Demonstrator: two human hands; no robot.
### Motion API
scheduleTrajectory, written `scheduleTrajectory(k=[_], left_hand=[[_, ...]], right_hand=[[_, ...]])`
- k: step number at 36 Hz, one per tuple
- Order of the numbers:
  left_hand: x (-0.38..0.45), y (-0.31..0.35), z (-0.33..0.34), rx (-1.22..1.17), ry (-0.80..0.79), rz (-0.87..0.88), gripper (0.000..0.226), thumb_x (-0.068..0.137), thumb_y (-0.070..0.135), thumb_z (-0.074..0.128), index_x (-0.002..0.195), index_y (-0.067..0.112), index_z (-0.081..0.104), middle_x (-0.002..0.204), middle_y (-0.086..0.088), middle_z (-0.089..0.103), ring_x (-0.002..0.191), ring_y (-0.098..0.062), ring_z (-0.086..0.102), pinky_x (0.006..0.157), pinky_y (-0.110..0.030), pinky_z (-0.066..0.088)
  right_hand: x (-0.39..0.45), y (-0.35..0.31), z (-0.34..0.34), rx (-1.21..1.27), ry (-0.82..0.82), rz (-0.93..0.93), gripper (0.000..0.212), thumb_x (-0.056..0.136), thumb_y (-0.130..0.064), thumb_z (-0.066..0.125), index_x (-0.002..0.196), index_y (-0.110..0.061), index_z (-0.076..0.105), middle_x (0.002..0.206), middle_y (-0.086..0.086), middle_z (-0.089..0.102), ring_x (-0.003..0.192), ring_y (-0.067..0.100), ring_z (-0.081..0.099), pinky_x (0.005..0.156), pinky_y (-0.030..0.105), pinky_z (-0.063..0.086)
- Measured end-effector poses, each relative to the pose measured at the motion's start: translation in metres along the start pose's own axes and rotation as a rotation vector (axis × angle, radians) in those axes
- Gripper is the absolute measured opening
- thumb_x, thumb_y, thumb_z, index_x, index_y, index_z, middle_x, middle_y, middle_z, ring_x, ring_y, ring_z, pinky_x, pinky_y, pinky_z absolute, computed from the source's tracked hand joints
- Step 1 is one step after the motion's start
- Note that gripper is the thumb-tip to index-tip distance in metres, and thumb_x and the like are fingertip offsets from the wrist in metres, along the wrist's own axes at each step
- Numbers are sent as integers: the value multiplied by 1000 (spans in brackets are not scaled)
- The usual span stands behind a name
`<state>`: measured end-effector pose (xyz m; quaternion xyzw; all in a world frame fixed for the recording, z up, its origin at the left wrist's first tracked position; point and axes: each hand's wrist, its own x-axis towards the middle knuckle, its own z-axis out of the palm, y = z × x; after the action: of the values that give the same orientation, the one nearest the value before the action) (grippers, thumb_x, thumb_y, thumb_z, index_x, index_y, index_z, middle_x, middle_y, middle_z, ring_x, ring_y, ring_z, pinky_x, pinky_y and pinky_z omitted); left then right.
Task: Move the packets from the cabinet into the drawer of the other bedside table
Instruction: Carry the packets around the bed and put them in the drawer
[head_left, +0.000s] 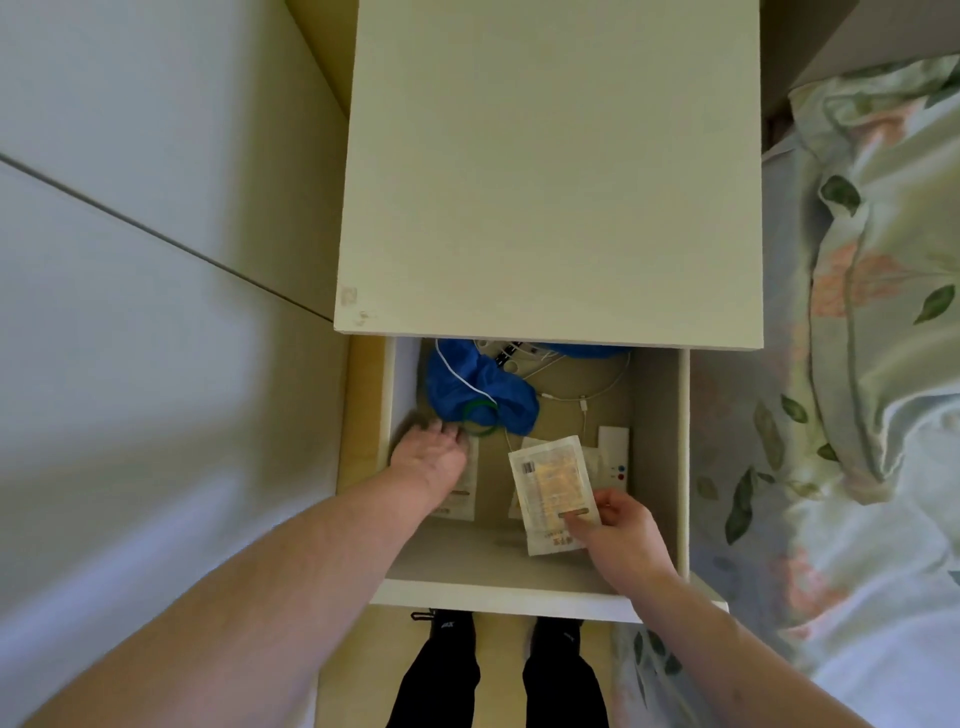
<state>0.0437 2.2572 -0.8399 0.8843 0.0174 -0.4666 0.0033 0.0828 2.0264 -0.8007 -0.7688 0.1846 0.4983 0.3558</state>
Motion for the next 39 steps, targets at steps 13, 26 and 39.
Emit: scheduleTrajectory(k=[13,26,39], left_hand=[[-52,-65,-43,-376,509,149,49,84,-3,57,124,25,64,125,10,61,115,-12,52,103,-34,47],[-94,-56,4,-586,619,41,40,81,-4,62,106,26,69,118,13,60,110,-8,48,96,-30,48],[-194,1,-37,-687,406,-96,45,88,1,54,121,31,62,131,19,48,120,-7,45,103,-28,43]], right_hand=[[24,-42,98,-197,-110,-14,30,91,-14,71,117,-22,58,110,0,70,96,16,65,78,25,55],[9,-38,129,-634,-141,-59,56,95,-3,51,147,-20,40,130,7,62,119,25,60,96,32,53],[-118,-59,19,-488,-156,-181,65,94,-9,59,151,-30,39,139,3,58,117,18,61,91,27,57]])
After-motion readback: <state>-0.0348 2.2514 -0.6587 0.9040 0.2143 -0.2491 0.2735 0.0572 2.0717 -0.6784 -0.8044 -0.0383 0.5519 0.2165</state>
